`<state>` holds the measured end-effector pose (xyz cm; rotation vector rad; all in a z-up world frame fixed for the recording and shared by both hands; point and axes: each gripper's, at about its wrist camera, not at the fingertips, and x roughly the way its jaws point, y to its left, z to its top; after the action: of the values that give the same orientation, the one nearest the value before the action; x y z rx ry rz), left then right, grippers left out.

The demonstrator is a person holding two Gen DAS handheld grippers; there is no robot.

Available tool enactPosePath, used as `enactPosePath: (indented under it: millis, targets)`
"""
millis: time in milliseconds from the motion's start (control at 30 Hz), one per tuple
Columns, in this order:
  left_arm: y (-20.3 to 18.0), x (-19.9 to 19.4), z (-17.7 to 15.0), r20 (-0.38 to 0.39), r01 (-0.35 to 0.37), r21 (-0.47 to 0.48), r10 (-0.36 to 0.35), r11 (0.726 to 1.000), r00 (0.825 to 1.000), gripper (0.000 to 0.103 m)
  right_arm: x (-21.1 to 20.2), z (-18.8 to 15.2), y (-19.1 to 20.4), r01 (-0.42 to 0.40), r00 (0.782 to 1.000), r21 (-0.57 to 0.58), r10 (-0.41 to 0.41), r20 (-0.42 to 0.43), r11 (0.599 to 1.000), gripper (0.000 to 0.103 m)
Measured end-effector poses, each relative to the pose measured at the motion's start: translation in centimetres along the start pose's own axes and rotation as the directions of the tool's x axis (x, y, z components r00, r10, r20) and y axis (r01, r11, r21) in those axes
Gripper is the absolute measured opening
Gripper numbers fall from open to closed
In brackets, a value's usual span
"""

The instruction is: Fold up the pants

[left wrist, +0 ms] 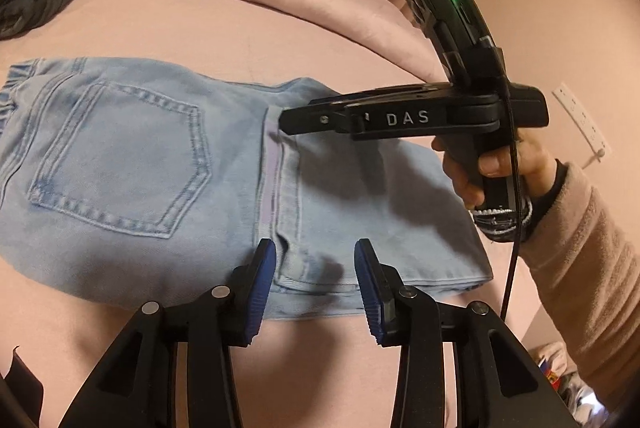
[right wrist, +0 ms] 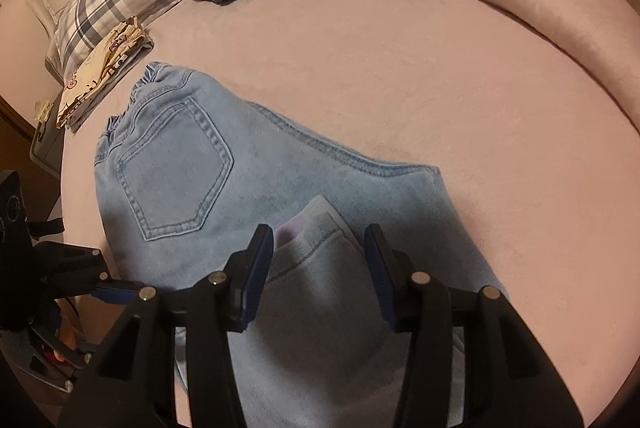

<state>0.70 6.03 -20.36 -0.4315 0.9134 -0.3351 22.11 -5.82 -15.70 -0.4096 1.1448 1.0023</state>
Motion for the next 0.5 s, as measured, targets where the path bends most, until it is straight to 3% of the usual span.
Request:
enactPosePath:
  millis: [167,300,367,400,467,500]
  targets:
    - [0.1,0.6,0.9,-0.034,0.037,-0.006,-0.038,0.999,0.999,0.039,-0.2,-0.3,-0.2,-0.009,1.000,0.013,0.009,0.010,1.000,0.047]
    - [1.2,1.7,2.0,-0.129,0.052,-0.042,-0.057,0.998,0.990,0.039,-0.2,-0.4,-0.2,-0.007,1.000,0.016,0.007,0.014,1.000,0.047]
    - [1.0,1.8,2.2,-0.147,0.038,-0.014,-0.039,0.999,0.988,0.030,-0.1,-0.4,-0.2,-0.006,1.000,0.016,0.006,0.014,1.000,0.047]
    - [0.7,1.9,2.2,-0.151,0.018,0.015,-0.015,1.000,0.988,0.019,-0.1,-0.4,-0.1,-0.001,1.000,0.013,0.001,0.016,1.000,0.044]
    - [0.5,2.0,2.2,-0.157,-0.028,0.062,0.038,0.998,0.987,0.006,0.1,-0.5,0.0,0.020,1.000,-0.005,-0.020,0.013,1.000,0.034]
    - [0.7,1.9,2.2,-0.159,-0.017,0.052,0.025,0.999,0.987,0.006,0.2,-0.5,0.2,0.037,0.999,-0.024,-0.037,0.012,0.999,0.021]
